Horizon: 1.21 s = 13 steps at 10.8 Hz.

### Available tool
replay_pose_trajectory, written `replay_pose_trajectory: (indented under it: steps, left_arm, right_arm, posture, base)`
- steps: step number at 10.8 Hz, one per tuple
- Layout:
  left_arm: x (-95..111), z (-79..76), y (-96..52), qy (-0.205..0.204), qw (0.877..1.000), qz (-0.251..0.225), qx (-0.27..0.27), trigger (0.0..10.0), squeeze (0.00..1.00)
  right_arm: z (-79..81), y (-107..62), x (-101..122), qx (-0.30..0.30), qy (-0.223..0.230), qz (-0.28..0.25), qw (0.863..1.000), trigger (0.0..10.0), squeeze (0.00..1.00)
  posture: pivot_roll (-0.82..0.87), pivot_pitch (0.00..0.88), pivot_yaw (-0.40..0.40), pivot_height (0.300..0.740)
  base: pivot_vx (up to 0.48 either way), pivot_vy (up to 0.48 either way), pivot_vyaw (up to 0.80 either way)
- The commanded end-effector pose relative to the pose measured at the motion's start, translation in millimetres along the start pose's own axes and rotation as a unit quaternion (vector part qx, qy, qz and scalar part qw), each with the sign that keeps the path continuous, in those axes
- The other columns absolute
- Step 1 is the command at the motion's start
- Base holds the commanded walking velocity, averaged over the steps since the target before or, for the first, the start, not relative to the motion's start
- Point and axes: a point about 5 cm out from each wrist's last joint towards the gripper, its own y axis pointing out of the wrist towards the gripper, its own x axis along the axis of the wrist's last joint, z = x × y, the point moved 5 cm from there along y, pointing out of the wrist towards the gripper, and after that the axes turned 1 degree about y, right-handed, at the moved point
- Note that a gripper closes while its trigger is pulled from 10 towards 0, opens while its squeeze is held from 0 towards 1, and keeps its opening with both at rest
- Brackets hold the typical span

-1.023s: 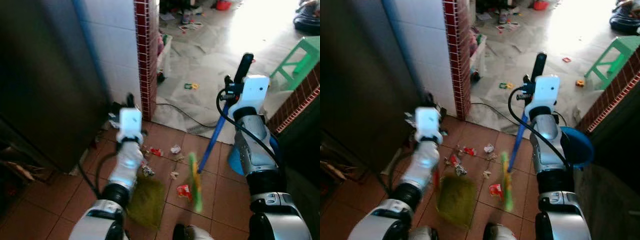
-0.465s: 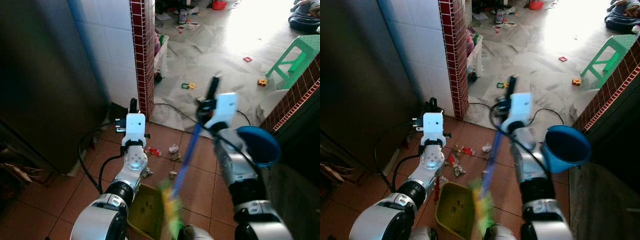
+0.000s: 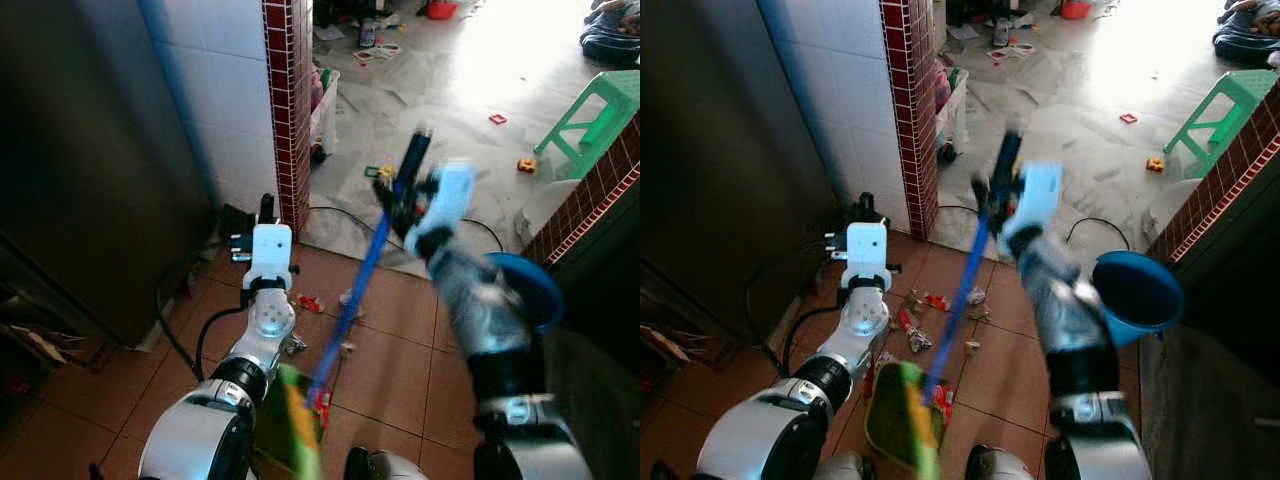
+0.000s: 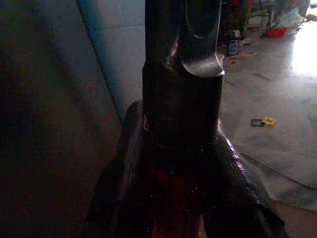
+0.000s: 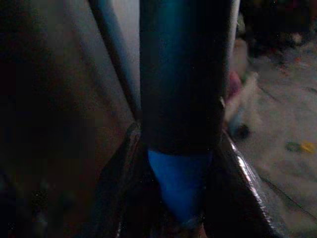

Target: Sweep floor

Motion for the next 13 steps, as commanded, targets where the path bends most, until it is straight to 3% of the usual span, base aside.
replay_pose_trajectory:
  steps: [1,3,6,8,9,10,11,12,13]
  left_arm:
    - [6.3,2.3,4.0,0.012,1.0,-0.015,0.001,10.0,0.0]
    - [6.2,2.0,4.5,0.015,1.0,-0.014,-0.001,10.0,0.0]
    - [4.8,1.3,4.2,0.017,1.0,-0.011,-0.003,10.0,0.0]
    - [2.1,0.8,3.6,0.023,1.0,-0.005,-0.007,10.0,0.0]
    - [4.7,12.1,6.4,0.039,0.999,-0.015,0.027,10.0,0.0]
    - [7.6,27.8,9.9,0.05,0.996,-0.024,0.066,10.0,0.0]
    - [3.0,26.7,9.7,0.047,0.997,-0.012,0.055,10.0,0.0]
    - [-5.1,11.0,6.2,0.033,0.999,0.014,0.008,10.0,0.0]
    - [-9.8,-18.3,-0.2,-0.007,0.997,0.045,-0.066,10.0,0.0]
  right_arm:
    - [5.7,3.7,37.3,0.018,-0.037,-0.057,0.998,10.0,0.0]
    - [3.3,2.9,67.3,0.019,-0.123,-0.1,0.987,10.0,0.0]
    - [-15.8,-1.0,86.7,-0.035,-0.171,-0.131,0.976,10.0,0.0]
    - [-36.4,-11.1,57.0,-0.089,-0.196,-0.093,0.972,10.0,0.0]
    - [-44.7,-19.2,30.2,-0.117,-0.18,-0.063,0.975,10.0,0.0]
    - [-42.6,-23.7,7.1,-0.124,-0.18,-0.042,0.975,10.0,0.0]
    - [-42.4,-24.7,-1.8,-0.131,-0.181,-0.035,0.974,10.0,0.0]
    - [-41.7,-24.1,-7.5,-0.133,-0.181,-0.029,0.974,10.0,0.0]
    - [-44.9,-23.3,-13.6,-0.139,-0.189,-0.017,0.972,10.0,0.0]
  posture:
    - [-0.09,0.052,0.014,0.74]
    - [-0.09,0.051,0.015,0.74]
    - [-0.09,0.05,0.011,0.74]
    - [-0.09,0.049,-0.009,0.74]
    - [-0.1,0.052,-0.015,0.74]
    - [-0.08,0.048,-0.002,0.74]
    - [-0.08,0.044,0.006,0.74]
    - [-0.08,0.037,0.009,0.74]
    - [-0.08,0.035,0.007,0.74]
  base:
    - [0.0,0.0,0.0]
    - [0.0,0.0,0.0]
    - [0.0,0.0,0.0]
    - [0.0,0.0,0.0]
    - [0.0,0.0,0.0]
    - [0.0,0.0,0.0]
    - [0.0,0.0,0.0]
    - [0.0,0.0,0.0]
    - [0.0,0.0,0.0]
